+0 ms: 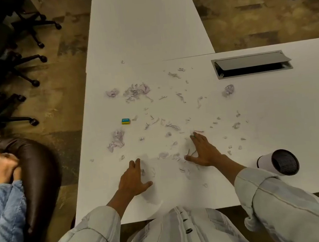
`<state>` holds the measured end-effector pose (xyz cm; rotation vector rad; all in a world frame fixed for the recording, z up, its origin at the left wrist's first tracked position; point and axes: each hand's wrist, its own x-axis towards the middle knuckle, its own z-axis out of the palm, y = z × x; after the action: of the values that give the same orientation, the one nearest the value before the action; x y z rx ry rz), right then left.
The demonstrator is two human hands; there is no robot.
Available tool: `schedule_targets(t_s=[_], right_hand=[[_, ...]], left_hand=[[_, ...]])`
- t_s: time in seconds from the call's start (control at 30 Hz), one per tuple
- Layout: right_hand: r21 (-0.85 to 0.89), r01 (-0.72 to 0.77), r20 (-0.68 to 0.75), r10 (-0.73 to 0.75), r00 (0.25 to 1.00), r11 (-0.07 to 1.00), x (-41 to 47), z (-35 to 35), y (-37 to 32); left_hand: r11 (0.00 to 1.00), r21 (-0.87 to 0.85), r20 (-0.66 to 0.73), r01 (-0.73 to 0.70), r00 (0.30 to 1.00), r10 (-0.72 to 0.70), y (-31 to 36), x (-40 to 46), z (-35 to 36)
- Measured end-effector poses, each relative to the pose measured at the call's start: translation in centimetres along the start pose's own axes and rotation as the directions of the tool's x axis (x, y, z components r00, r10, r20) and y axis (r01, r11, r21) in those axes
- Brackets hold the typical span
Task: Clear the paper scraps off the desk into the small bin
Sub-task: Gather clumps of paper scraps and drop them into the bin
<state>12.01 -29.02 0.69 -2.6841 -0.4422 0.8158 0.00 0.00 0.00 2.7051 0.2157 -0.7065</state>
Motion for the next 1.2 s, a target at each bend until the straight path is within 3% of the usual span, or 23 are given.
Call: schedule_targets(t_s=[0.1, 0.6, 0.77, 1.03, 1.2], right_hand=[[-0.025, 0.065, 0.012, -0.064, 0.998, 0.998, 0.6, 0.7, -1.2], [-0.333, 0.323, 0.134, -0.294, 0.946, 0.886, 1.8, 5.5, -6.9], [-0.411, 0.329, 0.097, -0.318, 0.943, 0.85, 0.9, 5.5, -4.8], [-0.352, 0.226, 0.098, -0.205, 0.974, 0.908, -2.6, 5.9, -1.1], [-0.328, 0.289, -0.025, -0.315, 0.949, 0.899, -4.1, 6.2, -1.3]], left_hand=[[0.996, -0.089, -0.011, 0.018, 1.0, -0.019, 0.9, 0.2, 0.0], [0.986, -0.141, -0.01, -0.086, 0.996, 0.085, 4.3, 2.8, 1.6], [0.986, -0.077, 0.005, -0.146, 0.989, 0.147, 5.0, 2.8, 2.5], [0.981, -0.041, -0.042, -0.191, 0.981, 0.189, 5.0, 3.1, 3.4], [0.986, -0.06, -0.047, -0.156, 0.987, 0.153, 5.3, 3.2, 2.8]])
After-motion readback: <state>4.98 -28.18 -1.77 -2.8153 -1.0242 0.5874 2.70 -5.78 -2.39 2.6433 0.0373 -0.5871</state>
